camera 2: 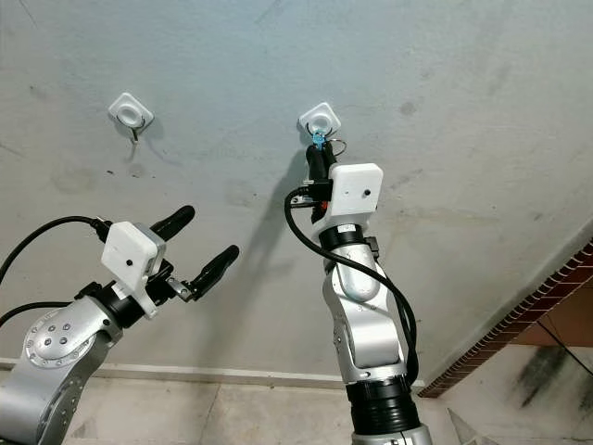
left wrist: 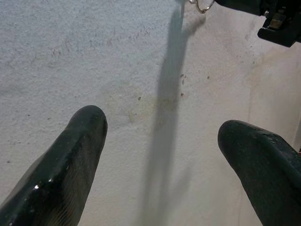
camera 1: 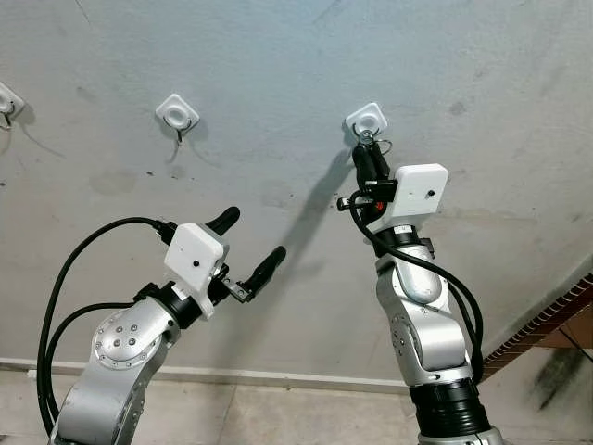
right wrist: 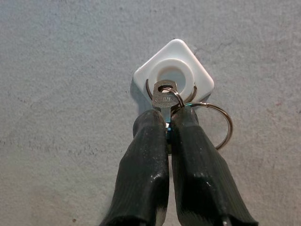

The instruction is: Hang keys on a hook

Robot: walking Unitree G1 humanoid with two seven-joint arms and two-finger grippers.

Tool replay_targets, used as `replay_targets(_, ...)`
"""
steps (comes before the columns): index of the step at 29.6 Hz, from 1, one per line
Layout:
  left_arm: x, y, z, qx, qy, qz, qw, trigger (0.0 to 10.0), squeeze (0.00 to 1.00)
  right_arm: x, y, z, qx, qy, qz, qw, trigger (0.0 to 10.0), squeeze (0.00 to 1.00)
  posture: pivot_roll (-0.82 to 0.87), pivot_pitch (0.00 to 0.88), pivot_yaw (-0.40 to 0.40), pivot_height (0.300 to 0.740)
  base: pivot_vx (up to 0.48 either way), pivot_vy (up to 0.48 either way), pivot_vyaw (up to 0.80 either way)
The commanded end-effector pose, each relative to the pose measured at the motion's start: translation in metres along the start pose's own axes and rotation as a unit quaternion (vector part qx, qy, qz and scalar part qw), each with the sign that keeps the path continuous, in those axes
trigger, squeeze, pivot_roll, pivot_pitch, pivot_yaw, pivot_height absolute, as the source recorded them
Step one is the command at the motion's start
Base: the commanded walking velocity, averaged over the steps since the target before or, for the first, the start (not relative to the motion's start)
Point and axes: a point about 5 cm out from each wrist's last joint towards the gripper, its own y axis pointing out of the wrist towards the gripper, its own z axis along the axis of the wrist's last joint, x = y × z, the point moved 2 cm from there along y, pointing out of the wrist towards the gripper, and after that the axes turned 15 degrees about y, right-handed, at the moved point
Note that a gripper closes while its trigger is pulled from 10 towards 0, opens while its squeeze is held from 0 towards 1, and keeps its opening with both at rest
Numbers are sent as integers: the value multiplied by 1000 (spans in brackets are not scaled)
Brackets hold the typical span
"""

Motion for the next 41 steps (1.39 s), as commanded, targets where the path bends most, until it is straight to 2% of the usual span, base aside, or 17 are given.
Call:
replay_targets(1, 2, 2, 0, 2, 2, -7, 1000, 10000, 0, -4, 0, 7, 10, -1, 10, 1000, 10000, 0, 273, 14, -37, 740, 0, 0, 0)
replay_targets(20, 3, 3, -1, 2, -1, -8, 1000, 10000, 0, -5, -18, -3, -30, 6, 22, 999, 10000, 0, 262, 17, -34, 740, 0, 0, 0)
replay_targets(27, 3, 3, -1, 2, 0, -9, 1000, 10000, 0, -7, -18, -5, -35, 9, 25, 999, 10000, 0, 263, 16, -34, 740, 0, 0, 0)
replay_targets(33, 3, 3, -1, 3, 0, -9, 1000, 10000, 0, -4, -13, 9, -12, 1, 18, 1000, 10000, 0, 262, 18, -35, 740, 0, 0, 0)
replay_targets(41, 4, 4, 0, 4, -1, -8, 1000, 10000, 0, 3, -18, -1, -38, -8, 19, 999, 10000, 0, 261, 19, -37, 740, 0, 0, 0)
